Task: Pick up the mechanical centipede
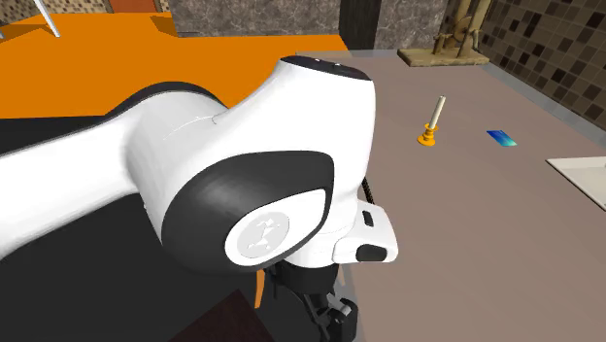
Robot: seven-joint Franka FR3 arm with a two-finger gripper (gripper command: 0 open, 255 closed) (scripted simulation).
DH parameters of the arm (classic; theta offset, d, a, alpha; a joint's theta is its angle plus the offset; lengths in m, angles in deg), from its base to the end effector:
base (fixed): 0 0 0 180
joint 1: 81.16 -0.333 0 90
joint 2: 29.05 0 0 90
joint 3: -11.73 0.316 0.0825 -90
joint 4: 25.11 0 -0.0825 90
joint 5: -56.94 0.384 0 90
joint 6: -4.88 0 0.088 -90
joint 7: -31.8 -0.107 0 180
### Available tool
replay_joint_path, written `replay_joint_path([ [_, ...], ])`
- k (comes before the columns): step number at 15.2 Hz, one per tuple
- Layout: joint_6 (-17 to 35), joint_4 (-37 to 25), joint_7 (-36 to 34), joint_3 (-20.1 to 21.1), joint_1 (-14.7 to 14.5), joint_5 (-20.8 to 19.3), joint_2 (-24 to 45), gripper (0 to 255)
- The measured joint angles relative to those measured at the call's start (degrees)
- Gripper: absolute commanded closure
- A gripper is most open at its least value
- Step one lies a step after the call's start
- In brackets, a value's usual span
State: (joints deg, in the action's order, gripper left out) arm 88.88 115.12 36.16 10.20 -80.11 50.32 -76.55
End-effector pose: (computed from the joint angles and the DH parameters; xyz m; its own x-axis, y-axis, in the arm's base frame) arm 0.2802 -0.0279 0.5527 0.9869 0.0308 -0.1583 0.0445 -0.9955 0.0838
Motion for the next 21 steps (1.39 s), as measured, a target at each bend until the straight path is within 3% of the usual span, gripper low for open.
replay_joint_path([
  [2, 0.46, -0.58, 0.73, -0.19, -0.29, -0.16, 0.95, 0],
  [7, 5.34, -6.37, 7.76, -1.84, -2.99, -1.22, 10.83, 0],
  [21, 11.31, -31.99, 29.08, -2.31, -10.11, 0.02, 39.81, 0],
])
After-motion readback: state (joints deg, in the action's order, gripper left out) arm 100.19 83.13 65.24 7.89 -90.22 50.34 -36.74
